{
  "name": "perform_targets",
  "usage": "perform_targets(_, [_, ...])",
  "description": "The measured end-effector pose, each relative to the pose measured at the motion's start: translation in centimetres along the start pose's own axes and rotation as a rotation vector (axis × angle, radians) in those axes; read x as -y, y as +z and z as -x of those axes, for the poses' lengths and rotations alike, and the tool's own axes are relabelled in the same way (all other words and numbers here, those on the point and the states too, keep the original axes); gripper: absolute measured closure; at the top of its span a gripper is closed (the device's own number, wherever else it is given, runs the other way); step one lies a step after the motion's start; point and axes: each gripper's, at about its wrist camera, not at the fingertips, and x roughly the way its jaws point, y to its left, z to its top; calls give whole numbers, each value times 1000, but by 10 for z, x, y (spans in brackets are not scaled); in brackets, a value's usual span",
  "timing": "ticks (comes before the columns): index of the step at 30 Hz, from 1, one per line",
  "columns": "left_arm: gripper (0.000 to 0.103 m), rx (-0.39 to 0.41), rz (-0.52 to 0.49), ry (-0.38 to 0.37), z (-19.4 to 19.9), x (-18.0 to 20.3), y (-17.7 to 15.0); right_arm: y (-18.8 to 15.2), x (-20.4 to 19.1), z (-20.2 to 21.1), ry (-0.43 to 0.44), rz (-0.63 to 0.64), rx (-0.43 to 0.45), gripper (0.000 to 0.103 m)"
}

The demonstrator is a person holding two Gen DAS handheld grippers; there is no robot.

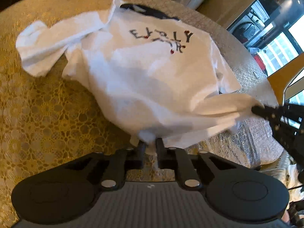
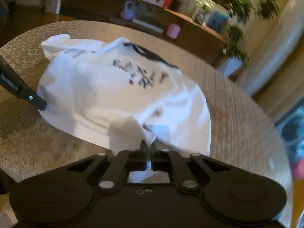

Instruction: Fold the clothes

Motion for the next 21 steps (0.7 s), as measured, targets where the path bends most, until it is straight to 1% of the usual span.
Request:
perform_targets(1, [96,1,-4,3,1,1,1,7,-7,-1,5,25,13,0])
perform_targets(2, [96,1,-7,6,2,2,3,14,-13,-3,31,36,25,0])
perform_targets(7, [96,-2,7,30,0,-3,9,47,-56,-33,195,62,25,0])
perform_targets(10, [96,-12,7,42,-2,-6,9,57,-81,-58,274,75,-23,0])
perform_targets(12, [96,-22,7,45,-4,-8,10,56,-90,-69,304,77,-52,0])
perform_targets(13, [96,-27,8,47,-5,-9,10,52,-90,-68,303,81,-45,0])
perform_targets(15, [96,-31,5,47,-7,-9,10,50,-83,-62,332,74,-37,0])
perform_targets(16, [96,-32,3,46,-7,-9,10,51,-73,-55,364,43,-45,0])
perform_targets(18, [96,-33,2,42,-8,-10,11,53,-50,-41,399,-33,-35,0])
perform_targets(21, [96,-33,2,38,-9,-10,12,48,0,-25,411,-245,-29,0])
